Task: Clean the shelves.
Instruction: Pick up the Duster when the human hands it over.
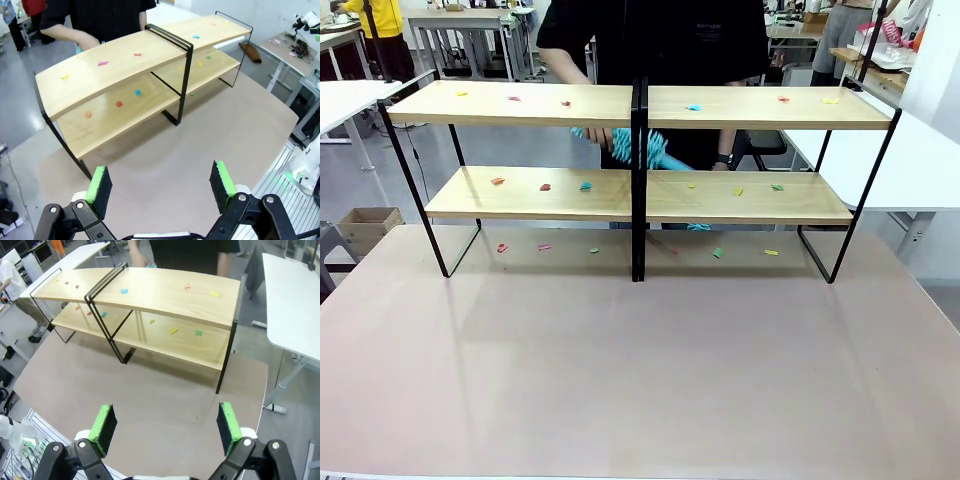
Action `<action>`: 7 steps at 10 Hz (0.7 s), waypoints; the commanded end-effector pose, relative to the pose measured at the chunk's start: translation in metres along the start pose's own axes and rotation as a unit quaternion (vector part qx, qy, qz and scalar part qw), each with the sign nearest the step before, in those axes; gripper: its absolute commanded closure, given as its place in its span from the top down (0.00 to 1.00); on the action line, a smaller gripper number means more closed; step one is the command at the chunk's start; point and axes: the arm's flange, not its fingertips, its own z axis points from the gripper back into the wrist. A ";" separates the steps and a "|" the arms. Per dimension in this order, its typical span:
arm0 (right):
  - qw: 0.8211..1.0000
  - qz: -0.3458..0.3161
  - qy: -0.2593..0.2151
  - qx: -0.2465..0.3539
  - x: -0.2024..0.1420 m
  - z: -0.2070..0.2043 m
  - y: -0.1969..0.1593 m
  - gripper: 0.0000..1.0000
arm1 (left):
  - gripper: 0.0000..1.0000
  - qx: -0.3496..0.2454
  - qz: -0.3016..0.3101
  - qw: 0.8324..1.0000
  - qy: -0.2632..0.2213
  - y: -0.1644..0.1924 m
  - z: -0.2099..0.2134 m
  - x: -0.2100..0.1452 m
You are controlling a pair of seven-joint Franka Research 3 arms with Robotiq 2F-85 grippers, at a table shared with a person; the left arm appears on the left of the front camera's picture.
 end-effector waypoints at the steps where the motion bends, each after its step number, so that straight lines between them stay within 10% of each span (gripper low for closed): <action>1: 1.000 0.019 -0.006 0.015 0.004 -0.005 -0.002 1.00 | 1.00 0.008 0.018 1.000 -0.006 -0.012 -0.022 -0.052; 7: 0.992 0.106 0.017 0.072 0.003 -0.022 -0.006 1.00 | 1.00 0.009 0.049 0.999 0.002 -0.010 -0.027 -0.057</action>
